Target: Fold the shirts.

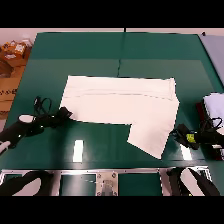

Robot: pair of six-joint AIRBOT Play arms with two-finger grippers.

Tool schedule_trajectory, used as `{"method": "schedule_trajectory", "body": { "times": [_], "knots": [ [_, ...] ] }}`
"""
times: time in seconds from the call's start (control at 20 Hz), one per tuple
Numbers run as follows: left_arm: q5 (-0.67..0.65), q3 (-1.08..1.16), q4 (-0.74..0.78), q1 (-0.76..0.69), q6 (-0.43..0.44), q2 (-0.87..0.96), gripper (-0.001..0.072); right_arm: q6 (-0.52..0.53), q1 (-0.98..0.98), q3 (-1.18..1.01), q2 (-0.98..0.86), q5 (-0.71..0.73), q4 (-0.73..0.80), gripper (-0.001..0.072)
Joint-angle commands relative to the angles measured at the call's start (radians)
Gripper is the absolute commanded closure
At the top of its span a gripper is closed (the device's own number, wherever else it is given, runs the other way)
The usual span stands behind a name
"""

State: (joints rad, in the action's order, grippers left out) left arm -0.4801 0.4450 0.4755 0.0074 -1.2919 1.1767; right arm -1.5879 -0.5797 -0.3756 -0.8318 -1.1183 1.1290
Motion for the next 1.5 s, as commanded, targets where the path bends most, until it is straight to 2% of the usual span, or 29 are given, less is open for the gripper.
{"method": "schedule_trajectory", "body": {
  "times": [0.0,0.05,0.15,0.3,0.35,0.4,0.45,0.5,0.55,0.65,0.7,0.8,0.95,1.05,1.15,1.25,1.45],
  "knots": [
    [-0.025,0.111,-0.035,-0.035,0.058,0.109,0.0422,-0.001,0.000,0.014,0.000,-0.024,-0.002,0.0202],
    [-0.056,0.130,-0.019,-0.035,0.076,0.110,0.0673,0.000,0.000,0.024,-0.005,-0.011,-0.003,0.0202],
    [-0.090,0.149,0.008,-0.035,0.070,0.110,0.0684,0.049,0.000,0.042,-0.048,0.012,-0.065,0.0205],
    [-0.134,0.148,0.037,-0.035,0.070,0.109,0.0684,0.220,0.001,0.055,-0.153,0.026,-0.287,0.0227],
    [-0.150,0.148,0.049,-0.035,0.070,0.109,0.0684,0.272,0.003,0.055,-0.187,0.026,-0.356,0.0309],
    [-0.167,0.149,0.058,-0.035,0.070,0.109,0.0684,0.314,0.003,0.054,-0.210,0.022,-0.404,0.0477],
    [-0.192,0.154,0.079,-0.032,0.070,0.109,0.0684,0.345,0.002,0.051,-0.218,0.011,-0.423,0.0614],
    [-0.261,0.177,0.136,-0.010,0.065,0.108,0.0684,0.353,0.002,0.044,-0.215,-0.007,-0.419,0.0692],
    [-0.348,0.210,0.214,0.026,0.042,0.103,0.0685,0.356,-0.003,0.025,-0.209,-0.042,-0.412,0.0693],
    [-0.516,0.291,0.428,0.108,-0.058,0.074,0.0685,0.350,-0.026,-0.026,-0.181,-0.101,-0.378,0.0694],
    [-0.590,0.318,0.546,0.138,-0.103,0.049,0.0685,0.314,-0.038,-0.053,-0.161,-0.126,-0.350,0.0693],
    [-0.665,0.315,0.680,0.146,-0.148,-0.002,0.0686,0.212,-0.046,-0.077,-0.114,-0.148,-0.250,0.0693],
    [-0.711,0.280,0.684,0.146,-0.148,-0.026,0.0685,0.088,-0.047,-0.071,-0.032,-0.159,-0.101,0.0693],
    [-0.747,0.283,0.684,0.146,-0.146,-0.027,0.0686,0.054,-0.047,-0.073,0.035,-0.157,-0.070,0.0693],
    [-0.751,0.309,0.640,0.146,-0.120,-0.030,0.0685,0.066,-0.045,-0.099,0.079,-0.158,-0.154,0.0693],
    [-0.722,0.361,0.579,0.146,-0.095,-0.030,0.0686,0.119,-0.032,-0.148,0.076,-0.153,-0.293,0.0693],
    [-0.677,0.476,0.537,0.146,-0.086,0.031,0.0686,0.131,0.071,-0.278,-0.039,-0.032,-0.417,0.0693]
  ]
}}
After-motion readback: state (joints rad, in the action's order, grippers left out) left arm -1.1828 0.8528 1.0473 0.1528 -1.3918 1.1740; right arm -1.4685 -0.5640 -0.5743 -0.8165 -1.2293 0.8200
